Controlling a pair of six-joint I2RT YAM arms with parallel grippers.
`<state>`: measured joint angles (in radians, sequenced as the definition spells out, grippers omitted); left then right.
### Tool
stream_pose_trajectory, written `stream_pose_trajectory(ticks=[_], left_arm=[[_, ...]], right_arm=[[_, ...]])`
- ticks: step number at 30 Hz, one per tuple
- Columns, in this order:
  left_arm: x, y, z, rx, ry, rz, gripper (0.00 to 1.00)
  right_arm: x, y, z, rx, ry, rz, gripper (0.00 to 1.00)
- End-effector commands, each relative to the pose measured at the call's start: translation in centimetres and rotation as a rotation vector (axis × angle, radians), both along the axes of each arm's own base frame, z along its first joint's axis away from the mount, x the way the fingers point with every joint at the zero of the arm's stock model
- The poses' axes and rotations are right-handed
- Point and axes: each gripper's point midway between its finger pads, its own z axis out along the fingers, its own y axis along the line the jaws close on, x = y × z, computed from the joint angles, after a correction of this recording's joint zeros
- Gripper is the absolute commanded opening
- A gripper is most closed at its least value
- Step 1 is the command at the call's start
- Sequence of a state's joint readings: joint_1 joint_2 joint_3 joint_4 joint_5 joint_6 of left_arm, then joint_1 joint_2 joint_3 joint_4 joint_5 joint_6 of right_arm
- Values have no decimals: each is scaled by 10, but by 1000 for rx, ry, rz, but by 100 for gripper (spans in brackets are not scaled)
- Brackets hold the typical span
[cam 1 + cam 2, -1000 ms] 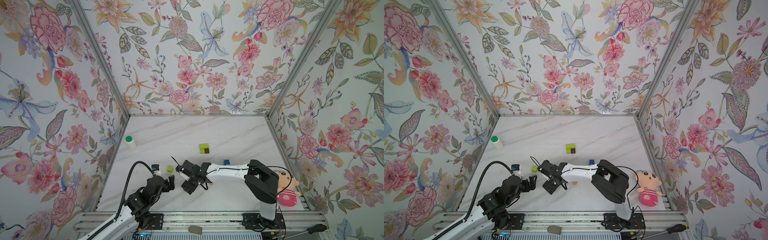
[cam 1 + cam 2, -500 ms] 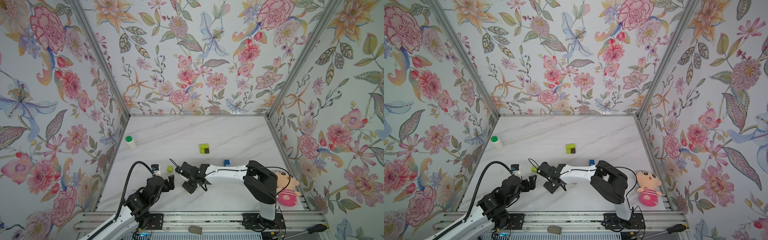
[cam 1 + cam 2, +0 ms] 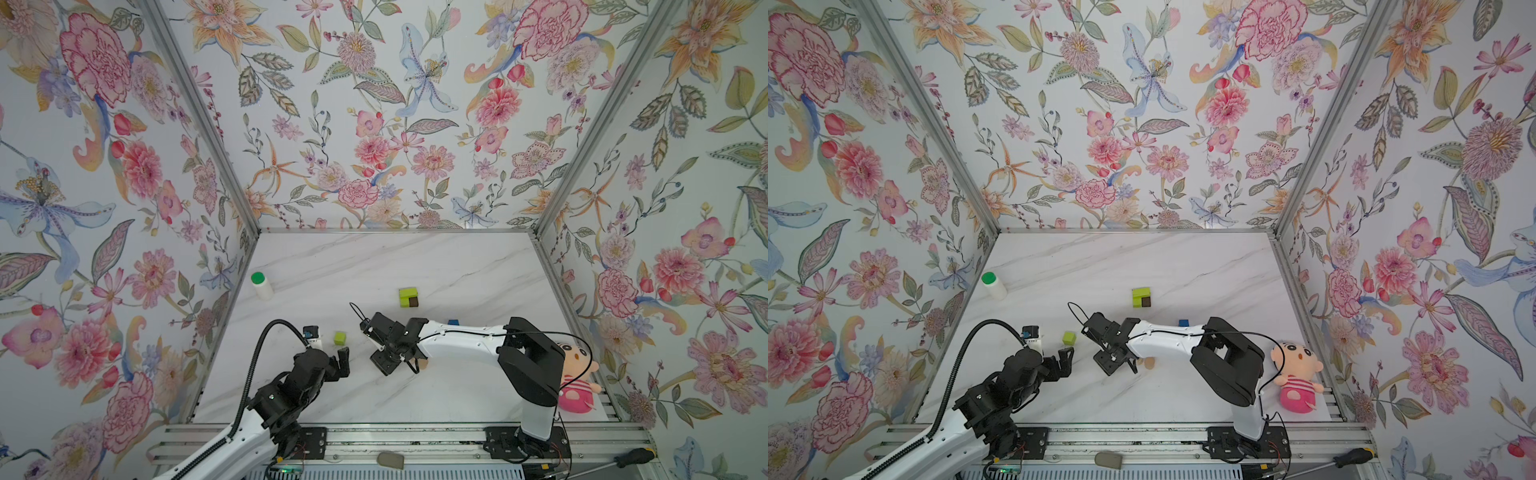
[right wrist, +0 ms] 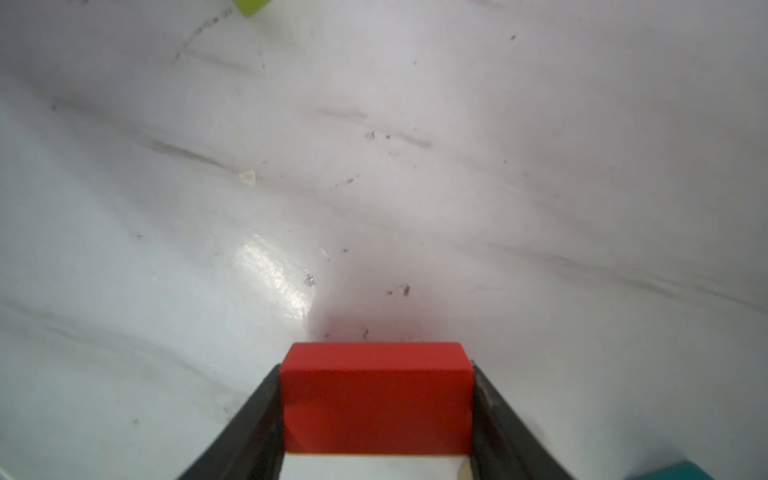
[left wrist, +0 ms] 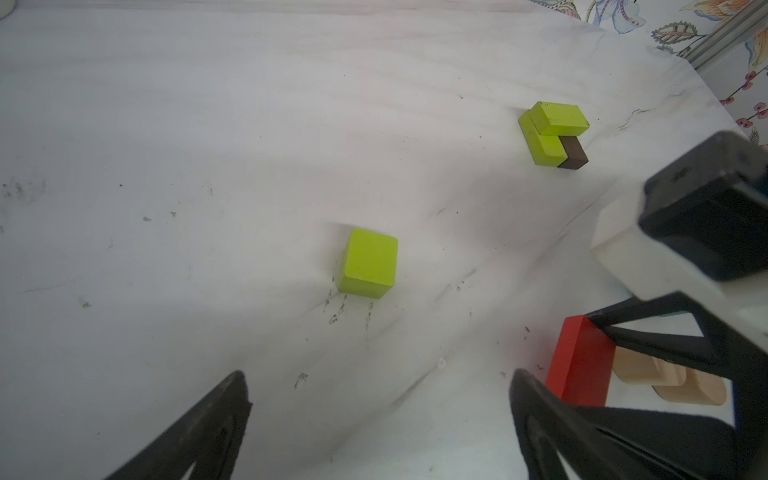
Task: Build the wood block tower
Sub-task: 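Lift the red bar and carry it over the lime-green stack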
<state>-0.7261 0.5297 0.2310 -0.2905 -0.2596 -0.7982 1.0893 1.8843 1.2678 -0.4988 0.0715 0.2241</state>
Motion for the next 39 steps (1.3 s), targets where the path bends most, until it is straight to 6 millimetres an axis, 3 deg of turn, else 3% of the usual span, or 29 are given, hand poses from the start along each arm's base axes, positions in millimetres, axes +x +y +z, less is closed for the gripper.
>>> stream_pose_trajectory(ticks=[1, 12, 26, 39], left_arm=[[11, -3, 24, 32, -65, -5, 99], [32, -15, 56, 107, -129, -34, 99], [70, -44, 75, 165, -156, -106, 99], [77, -51, 68, 144, -138, -138, 99]], right_arm=[[16, -9, 22, 33, -14, -66, 54], [75, -40, 47, 88, -42, -265, 53], [154, -82, 39, 65, -38, -585, 53], [180, -78, 17, 46, -6, -654, 53]])
